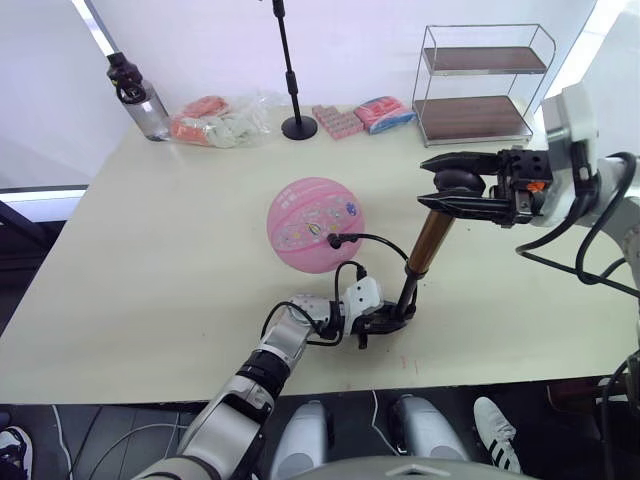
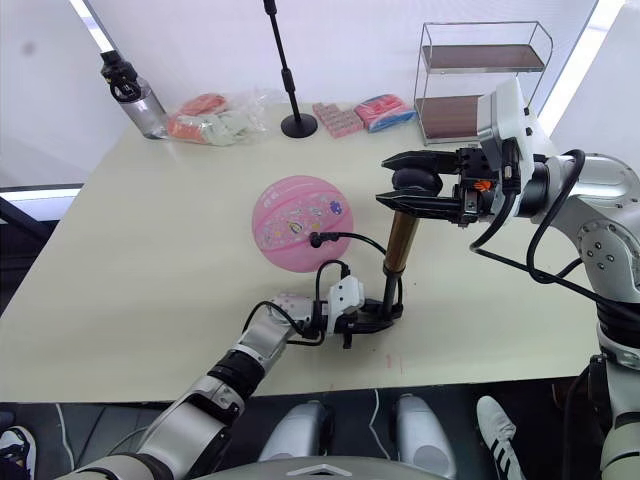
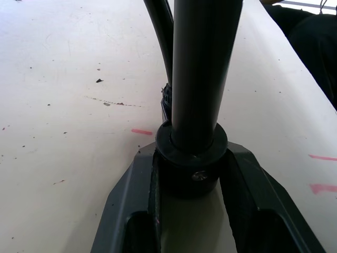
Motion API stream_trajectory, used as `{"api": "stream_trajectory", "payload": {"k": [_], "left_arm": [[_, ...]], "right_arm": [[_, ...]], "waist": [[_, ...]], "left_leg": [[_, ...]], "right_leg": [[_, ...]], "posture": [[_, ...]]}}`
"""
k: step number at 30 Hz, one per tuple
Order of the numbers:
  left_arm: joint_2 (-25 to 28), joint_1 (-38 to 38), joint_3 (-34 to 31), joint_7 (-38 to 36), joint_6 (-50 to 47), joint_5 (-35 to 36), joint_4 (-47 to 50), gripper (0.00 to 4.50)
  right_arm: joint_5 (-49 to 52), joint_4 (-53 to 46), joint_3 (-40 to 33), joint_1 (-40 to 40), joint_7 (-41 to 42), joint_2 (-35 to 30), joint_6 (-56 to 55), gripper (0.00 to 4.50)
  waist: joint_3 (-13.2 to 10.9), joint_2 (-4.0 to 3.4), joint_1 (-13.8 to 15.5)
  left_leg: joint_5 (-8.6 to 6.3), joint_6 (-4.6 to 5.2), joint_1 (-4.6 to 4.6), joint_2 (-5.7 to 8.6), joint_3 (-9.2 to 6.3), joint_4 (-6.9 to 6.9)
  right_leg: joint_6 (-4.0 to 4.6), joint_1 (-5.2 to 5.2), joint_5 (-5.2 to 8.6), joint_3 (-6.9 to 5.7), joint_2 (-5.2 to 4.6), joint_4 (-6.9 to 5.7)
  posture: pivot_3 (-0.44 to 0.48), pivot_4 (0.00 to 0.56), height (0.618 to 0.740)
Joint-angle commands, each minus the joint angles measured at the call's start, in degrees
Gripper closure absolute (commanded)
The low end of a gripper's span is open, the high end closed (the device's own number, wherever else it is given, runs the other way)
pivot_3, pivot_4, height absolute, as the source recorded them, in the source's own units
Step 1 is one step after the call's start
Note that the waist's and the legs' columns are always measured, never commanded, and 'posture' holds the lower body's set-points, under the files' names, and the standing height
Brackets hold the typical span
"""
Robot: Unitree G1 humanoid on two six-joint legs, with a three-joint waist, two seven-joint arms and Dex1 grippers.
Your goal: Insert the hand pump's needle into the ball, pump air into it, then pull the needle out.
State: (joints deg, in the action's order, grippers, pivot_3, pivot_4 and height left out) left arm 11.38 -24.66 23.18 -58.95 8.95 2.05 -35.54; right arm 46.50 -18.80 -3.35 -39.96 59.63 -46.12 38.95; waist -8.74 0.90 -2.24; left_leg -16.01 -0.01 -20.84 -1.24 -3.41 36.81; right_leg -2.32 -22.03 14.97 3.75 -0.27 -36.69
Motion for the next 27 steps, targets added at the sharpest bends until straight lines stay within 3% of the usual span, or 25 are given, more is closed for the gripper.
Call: {"api": "stream_trajectory", "payload": {"k": [1, 7, 15, 21, 27], "left_arm": [[2.8, 3.8, 1.7, 1.6, -5.0, -4.8, -8.2, 3.39], [2.8, 3.6, 1.7, 1.6, -4.8, -4.9, -8.4, 3.39], [3.1, 3.9, 1.6, 1.7, -4.9, -4.9, -8.1, 3.39], [3.2, 3.9, 1.4, 1.9, -5.2, -4.9, -7.8, 3.39], [3.3, 4.0, 1.2, 2.0, -5.3, -4.9, -7.6, 3.39]], "right_arm": [[0.9, -2.8, -2.4, -1.4, -0.7, 0.1, -0.8, 2.85], [-5.0, -5.5, 4.0, 9.1, -0.9, 4.6, -5.5, 2.85], [-19.9, 4.6, 12.1, 20.4, 1.1, 9.2, -21.5, 2.85], [-25.4, 13.1, 15.0, 24.3, 1.2, 13.4, -30.6, 2.85], [-26.4, 14.4, 15.1, 24.9, 0.9, 14.7, -33.1, 2.85]], "waist": [[0.0, -0.01, 0.0], [0.2, 0.08, -0.1], [0.6, 0.32, -0.2], [0.7, 0.45, -0.3], [0.8, 0.4, -0.3]], "left_leg": [[0.0, 0.0, 0.0, 0.0, 0.01, 0.0], [0.0, 0.0, 0.05, -0.02, 0.01, -0.04], [0.0, 0.0, 0.22, -0.02, 0.01, -0.03], [0.0, -0.01, 0.43, -0.04, 0.0, -0.04], [0.0, -0.01, 0.49, -0.02, 0.04, -0.05]], "right_leg": [[0.0, 0.0, 0.0, 0.0, 0.0, 0.0], [0.0, 0.03, 0.01, 0.0, 0.04, 0.01], [0.0, 0.16, 0.01, -0.01, 0.14, 0.0], [0.06, 0.33, 0.04, -0.02, 0.21, -0.02], [0.02, 0.39, 0.02, 0.01, 0.23, -0.03]], "posture": [[0.0, 0.15, 0.74], [0.0, 0.15, 0.74], [0.0, 0.15, 0.74], [0.0, 0.15, 0.74], [0.0, 0.15, 0.74]]}}
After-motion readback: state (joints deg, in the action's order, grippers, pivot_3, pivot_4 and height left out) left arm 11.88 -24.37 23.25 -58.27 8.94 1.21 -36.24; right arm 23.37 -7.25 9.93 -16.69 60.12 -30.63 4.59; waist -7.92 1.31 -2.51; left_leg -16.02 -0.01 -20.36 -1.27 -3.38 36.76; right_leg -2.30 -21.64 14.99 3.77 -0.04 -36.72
